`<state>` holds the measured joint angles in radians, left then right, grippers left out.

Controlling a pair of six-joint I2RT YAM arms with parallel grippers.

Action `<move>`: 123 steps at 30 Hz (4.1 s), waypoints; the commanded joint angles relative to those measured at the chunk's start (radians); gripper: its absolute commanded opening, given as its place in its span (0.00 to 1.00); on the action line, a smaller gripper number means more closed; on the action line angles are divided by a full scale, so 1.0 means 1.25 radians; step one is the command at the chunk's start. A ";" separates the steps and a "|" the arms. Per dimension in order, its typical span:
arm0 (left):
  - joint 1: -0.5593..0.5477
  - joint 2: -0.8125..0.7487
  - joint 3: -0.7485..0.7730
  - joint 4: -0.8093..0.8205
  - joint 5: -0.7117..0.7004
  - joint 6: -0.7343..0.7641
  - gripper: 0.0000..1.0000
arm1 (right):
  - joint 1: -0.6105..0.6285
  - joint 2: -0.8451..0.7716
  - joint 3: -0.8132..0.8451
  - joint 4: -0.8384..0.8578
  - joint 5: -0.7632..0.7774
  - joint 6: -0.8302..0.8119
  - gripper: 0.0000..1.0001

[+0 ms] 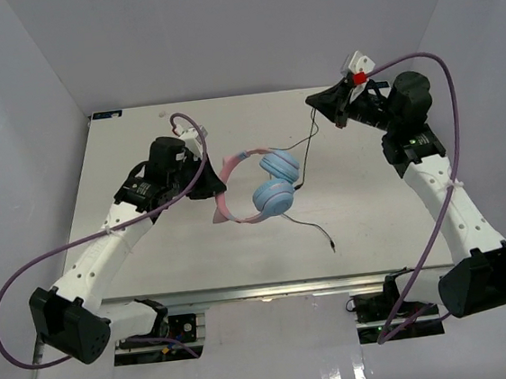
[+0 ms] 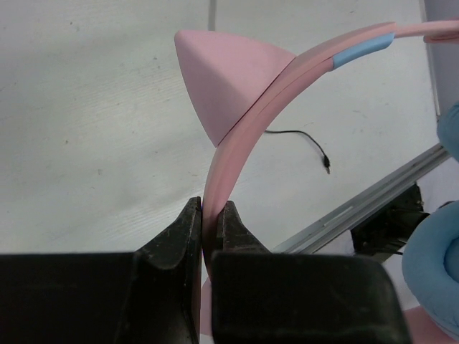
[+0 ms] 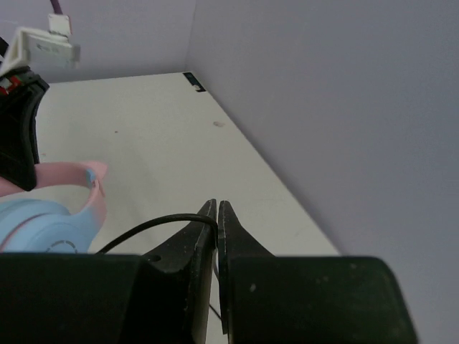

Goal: Wrap the headphones

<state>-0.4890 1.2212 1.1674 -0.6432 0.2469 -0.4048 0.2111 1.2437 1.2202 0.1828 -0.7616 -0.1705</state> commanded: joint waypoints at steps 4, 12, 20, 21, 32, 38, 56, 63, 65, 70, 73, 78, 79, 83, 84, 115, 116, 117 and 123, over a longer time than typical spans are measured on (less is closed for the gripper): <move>-0.044 0.137 0.026 0.105 0.105 0.099 0.00 | 0.151 0.009 0.108 -0.304 0.133 -0.360 0.08; -0.119 0.218 0.108 0.107 0.121 0.145 0.00 | 0.259 0.034 0.017 -0.340 0.199 -0.467 0.08; -0.162 0.163 0.065 0.176 0.143 0.173 0.00 | 0.266 0.063 -0.044 -0.283 0.296 -0.470 0.16; -0.166 0.148 0.051 0.187 0.147 0.177 0.00 | 0.263 0.070 -0.041 -0.281 0.302 -0.468 0.16; -0.177 -0.006 -0.072 0.244 0.150 0.194 0.00 | 0.181 0.114 -0.002 -0.287 0.126 -0.355 0.31; -0.178 -0.047 -0.082 0.241 0.145 0.194 0.00 | 0.166 0.131 0.007 -0.289 -0.029 -0.308 0.38; -0.179 -0.093 0.014 0.129 0.037 0.208 0.00 | 0.061 0.121 -0.046 -0.280 -0.103 -0.277 0.88; -0.179 -0.086 0.081 0.074 -0.013 0.211 0.00 | -0.017 0.125 -0.126 -0.301 -0.450 -0.392 0.98; -0.179 -0.080 0.098 0.070 -0.006 0.209 0.00 | 0.018 0.138 -0.140 -0.294 -0.461 -0.392 0.96; -0.179 -0.063 0.142 0.062 0.013 0.191 0.00 | 0.087 0.166 -0.231 0.160 -0.368 -0.045 0.94; -0.179 -0.057 0.164 0.062 0.020 0.179 0.00 | 0.089 0.224 -0.307 0.545 -0.296 0.285 0.93; -0.179 -0.056 0.187 0.061 0.023 0.165 0.00 | 0.096 0.314 -0.288 0.726 -0.269 0.484 0.93; -0.179 -0.054 0.192 0.062 0.023 0.162 0.00 | 0.099 0.338 -0.286 0.793 -0.259 0.546 0.93; -0.179 -0.046 0.205 0.062 0.026 0.155 0.00 | 0.120 0.406 -0.263 0.967 -0.238 0.735 0.96; -0.179 -0.045 0.207 0.064 0.026 0.152 0.00 | 0.125 0.422 -0.258 0.989 -0.224 0.752 0.94; -0.178 -0.059 0.167 0.174 -0.005 0.040 0.00 | 0.097 0.203 -0.310 0.481 -0.136 0.384 0.08; -0.178 -0.061 0.170 0.175 -0.010 0.038 0.00 | 0.098 0.207 -0.310 0.466 -0.130 0.377 0.08; -0.179 -0.062 0.174 0.175 -0.016 0.037 0.00 | 0.099 0.210 -0.310 0.454 -0.127 0.366 0.08; -0.179 -0.055 0.208 0.178 -0.018 0.022 0.00 | 0.098 0.221 -0.310 0.391 -0.108 0.311 0.08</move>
<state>-0.7109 1.1710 1.3593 -0.4995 0.1930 -0.3201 0.3336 1.5084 0.7990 0.7401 -0.9266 0.2940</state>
